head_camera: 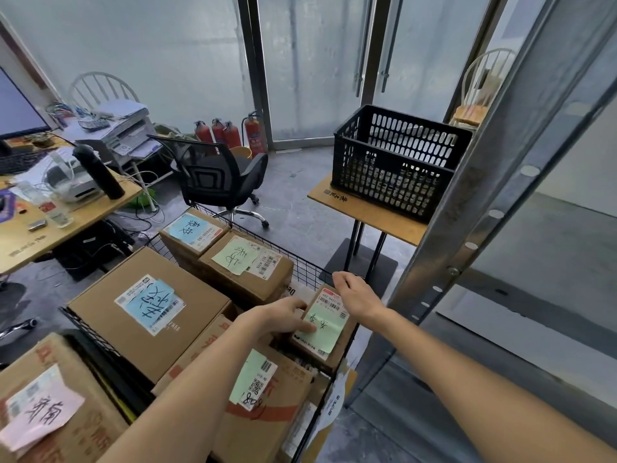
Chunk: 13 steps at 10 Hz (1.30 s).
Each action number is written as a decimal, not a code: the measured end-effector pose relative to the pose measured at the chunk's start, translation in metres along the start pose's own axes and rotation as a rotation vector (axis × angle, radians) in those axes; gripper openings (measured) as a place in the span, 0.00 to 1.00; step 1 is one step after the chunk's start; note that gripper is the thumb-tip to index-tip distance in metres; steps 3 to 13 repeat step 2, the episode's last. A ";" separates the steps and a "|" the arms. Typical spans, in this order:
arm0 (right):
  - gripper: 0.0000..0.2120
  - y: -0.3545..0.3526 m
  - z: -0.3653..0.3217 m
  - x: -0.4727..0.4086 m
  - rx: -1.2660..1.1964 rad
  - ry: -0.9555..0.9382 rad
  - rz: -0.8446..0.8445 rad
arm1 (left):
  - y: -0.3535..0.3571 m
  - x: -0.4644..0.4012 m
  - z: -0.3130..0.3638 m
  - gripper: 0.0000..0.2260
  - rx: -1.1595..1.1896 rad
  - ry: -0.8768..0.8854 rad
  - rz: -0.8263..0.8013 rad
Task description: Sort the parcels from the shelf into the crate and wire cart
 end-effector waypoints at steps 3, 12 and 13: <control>0.30 0.000 -0.006 0.006 0.201 -0.073 -0.029 | -0.011 0.001 0.000 0.35 -0.003 0.061 0.100; 0.30 0.000 -0.006 0.006 0.201 -0.073 -0.029 | -0.011 0.001 0.000 0.35 -0.003 0.061 0.100; 0.30 0.000 -0.006 0.006 0.201 -0.073 -0.029 | -0.011 0.001 0.000 0.35 -0.003 0.061 0.100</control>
Point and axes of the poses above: each hand's wrist, its own x-axis away from the middle knuckle, its own y-axis out of the palm, z = x × y, the point moved 9 cm from there along -x, towards the middle knuckle, and after that the axes turned 12 degrees about -y, right-handed, at the moved point
